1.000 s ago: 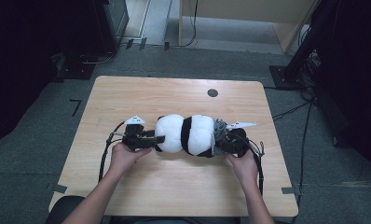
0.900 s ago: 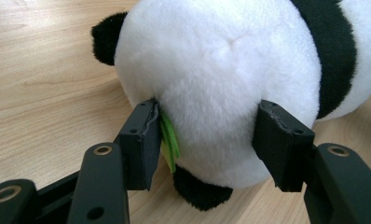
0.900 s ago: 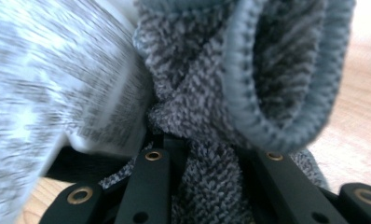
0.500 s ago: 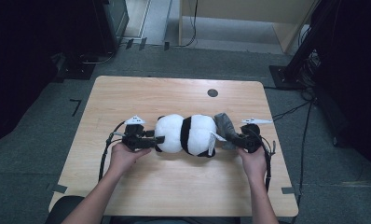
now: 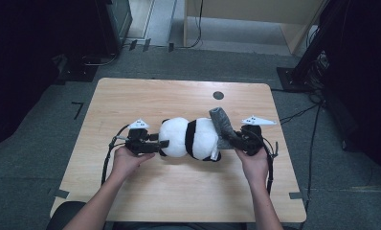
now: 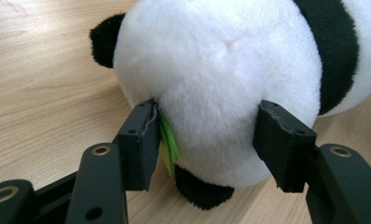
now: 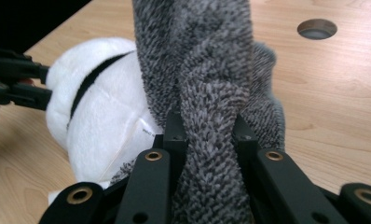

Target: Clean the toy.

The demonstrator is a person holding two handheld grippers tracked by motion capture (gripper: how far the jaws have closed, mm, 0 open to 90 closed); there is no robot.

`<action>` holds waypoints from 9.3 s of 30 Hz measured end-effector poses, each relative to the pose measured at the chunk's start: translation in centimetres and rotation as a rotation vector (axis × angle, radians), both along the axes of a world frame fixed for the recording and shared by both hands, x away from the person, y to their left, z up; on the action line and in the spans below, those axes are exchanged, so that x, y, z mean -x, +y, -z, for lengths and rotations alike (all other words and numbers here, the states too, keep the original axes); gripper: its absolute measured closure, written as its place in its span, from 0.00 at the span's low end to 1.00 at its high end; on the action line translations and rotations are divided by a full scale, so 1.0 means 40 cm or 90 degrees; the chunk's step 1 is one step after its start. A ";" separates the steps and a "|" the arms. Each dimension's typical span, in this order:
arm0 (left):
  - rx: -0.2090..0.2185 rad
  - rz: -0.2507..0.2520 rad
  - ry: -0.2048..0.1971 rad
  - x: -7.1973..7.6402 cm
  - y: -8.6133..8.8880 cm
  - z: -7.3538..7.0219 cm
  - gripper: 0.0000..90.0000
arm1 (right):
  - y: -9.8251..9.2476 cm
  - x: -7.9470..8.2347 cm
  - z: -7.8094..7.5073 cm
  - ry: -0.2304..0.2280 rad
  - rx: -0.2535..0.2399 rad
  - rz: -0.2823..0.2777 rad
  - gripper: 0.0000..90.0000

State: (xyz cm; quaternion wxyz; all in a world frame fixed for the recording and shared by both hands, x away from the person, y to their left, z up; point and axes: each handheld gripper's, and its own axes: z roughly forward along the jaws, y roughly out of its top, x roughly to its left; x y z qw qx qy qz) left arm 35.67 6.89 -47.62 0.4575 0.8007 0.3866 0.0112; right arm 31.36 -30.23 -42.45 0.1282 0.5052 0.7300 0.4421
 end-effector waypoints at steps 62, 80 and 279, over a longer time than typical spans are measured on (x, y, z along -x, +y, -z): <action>0.029 0.140 -0.010 -0.116 0.001 -0.018 0.29 | 0.113 -0.036 -0.034 -0.010 0.066 -0.127 0.85; 0.031 0.148 -0.020 -0.100 -0.017 0.003 0.47 | 0.208 0.000 -0.081 -0.079 0.066 -0.182 0.85; -0.005 0.098 -0.004 -0.077 0.023 -0.015 0.61 | -0.182 -0.010 0.049 0.064 0.063 0.055 0.84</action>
